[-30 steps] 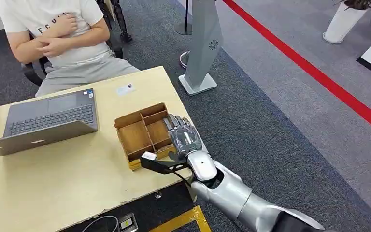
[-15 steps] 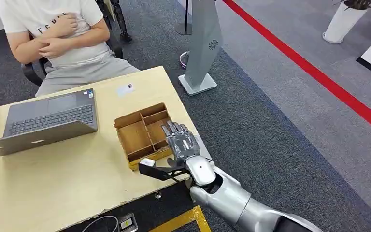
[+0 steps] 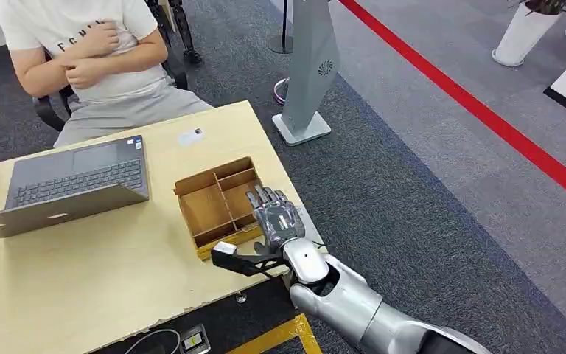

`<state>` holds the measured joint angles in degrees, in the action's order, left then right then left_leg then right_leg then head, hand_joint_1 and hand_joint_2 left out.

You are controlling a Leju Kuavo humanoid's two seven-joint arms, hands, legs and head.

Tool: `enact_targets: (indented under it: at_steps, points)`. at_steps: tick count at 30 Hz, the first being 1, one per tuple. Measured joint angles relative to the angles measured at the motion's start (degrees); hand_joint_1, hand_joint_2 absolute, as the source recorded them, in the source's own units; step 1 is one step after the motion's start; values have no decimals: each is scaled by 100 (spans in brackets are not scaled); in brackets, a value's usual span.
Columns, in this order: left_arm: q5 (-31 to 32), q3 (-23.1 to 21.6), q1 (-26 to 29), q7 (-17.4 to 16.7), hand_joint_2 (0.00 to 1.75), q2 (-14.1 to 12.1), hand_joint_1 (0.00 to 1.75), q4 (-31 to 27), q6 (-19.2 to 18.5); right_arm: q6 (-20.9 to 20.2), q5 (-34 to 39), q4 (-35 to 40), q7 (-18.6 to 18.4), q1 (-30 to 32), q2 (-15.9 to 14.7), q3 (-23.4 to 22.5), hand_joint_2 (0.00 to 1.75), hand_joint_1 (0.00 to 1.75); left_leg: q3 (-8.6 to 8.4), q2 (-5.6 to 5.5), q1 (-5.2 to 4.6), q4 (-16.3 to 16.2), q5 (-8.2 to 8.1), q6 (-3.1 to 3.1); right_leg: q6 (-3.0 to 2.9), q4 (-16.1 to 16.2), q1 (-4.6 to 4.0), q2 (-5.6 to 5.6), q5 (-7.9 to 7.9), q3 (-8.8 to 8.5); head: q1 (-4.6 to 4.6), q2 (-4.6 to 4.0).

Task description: Pass the card to the sensor for recognition and then transmit it.

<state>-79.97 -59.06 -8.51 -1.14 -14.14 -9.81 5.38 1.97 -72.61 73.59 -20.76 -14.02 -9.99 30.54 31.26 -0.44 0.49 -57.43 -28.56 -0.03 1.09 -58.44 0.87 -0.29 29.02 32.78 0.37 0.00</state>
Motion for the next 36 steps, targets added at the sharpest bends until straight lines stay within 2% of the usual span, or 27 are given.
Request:
enact_targets:
  at_steps: [19, 20, 21, 36]
  points:
    - [2, 0, 0, 0, 0, 0, 0, 0, -4, -33, -79, -190, 103, -2, 59, -105, 175, 0, 0, 0, 0, 0, 0, 0, 0, 0, 0, 0, 0, 0, 0, -2]
    - [4, 0, 0, 0, 0, 0, 0, 0, -4, -33, -77, -195, 107, -1, 64, -123, 175, 52, 0, 0, 0, 0, 0, 0, 0, 0, 0, 0, 0, -1, 0, -2]
    - [11, 0, 0, 0, 0, 0, 0, 0, -4, -33, -77, -197, 107, -2, 68, -134, 175, 175, 0, 0, 0, 0, 0, 0, 0, 0, 0, 0, 0, 0, 0, -2]
    - [17, 0, 0, 0, 0, 0, 0, 0, -7, -24, -94, -199, 164, 4, 90, -225, 175, 175, -1, 0, 0, 0, 0, 0, 0, 0, 0, 0, 0, 0, 0, -2]
